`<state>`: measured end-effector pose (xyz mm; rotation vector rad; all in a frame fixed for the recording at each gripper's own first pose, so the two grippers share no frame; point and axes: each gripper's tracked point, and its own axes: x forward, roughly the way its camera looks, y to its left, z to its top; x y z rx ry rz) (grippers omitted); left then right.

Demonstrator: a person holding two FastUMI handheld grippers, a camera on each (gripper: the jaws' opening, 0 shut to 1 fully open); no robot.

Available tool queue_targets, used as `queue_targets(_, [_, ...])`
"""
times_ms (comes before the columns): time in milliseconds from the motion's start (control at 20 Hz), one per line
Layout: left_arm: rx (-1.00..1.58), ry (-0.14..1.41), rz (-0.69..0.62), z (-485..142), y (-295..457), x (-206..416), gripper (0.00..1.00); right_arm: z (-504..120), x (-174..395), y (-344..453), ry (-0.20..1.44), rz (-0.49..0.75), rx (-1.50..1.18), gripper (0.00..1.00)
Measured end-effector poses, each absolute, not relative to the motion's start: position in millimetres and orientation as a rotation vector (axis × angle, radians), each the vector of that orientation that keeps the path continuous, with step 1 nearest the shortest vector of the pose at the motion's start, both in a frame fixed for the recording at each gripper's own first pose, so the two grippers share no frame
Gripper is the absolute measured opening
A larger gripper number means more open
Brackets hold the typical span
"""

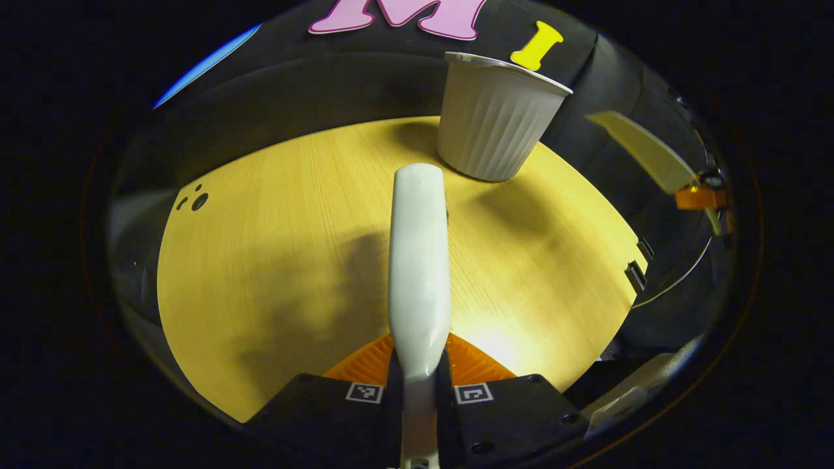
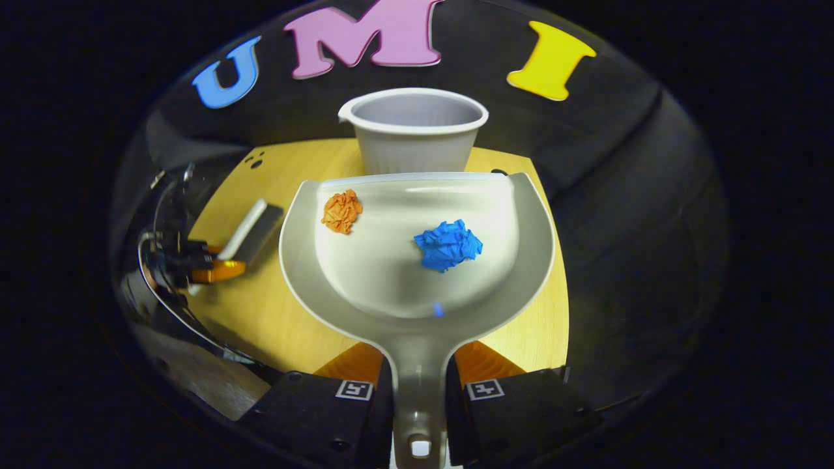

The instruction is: Pick up the small broom and dustpan from the desktop, sweep the trash into the dustpan with the broom, and then empty the trash into the garbage bin.

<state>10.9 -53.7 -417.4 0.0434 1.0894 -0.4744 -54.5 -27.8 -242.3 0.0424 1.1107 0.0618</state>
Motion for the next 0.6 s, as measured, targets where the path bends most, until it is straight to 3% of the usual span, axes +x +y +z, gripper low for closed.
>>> queue_targets(250, [0.066,1.087,-0.475,-422.3,-35.5,4.8,0.26,-204.3,17.3,-75.8,1.092,-0.037,-0.04,0.37])
queue_targets(350, [0.065,1.075,-0.461,-419.9,-26.9,4.3,0.25,-200.5,45.8,-90.5,1.105,-0.044,-0.105,0.41])
queue_targets(450, [0.048,1.078,-0.452,-419.9,-24.4,0.8,0.25,-195.4,71.0,-98.8,1.122,-0.046,-0.15,0.34])
queue_targets(550, [0.035,1.087,-0.451,-422.2,-21.5,-3.0,0.25,-193.2,87.7,-105.9,1.157,-0.037,-0.204,0.41])
queue_targets(600, [0.036,1.088,-0.451,-423.2,-19.9,-3.6,0.25,-191.8,95.8,-108.8,1.176,-0.032,-0.235,0.37])
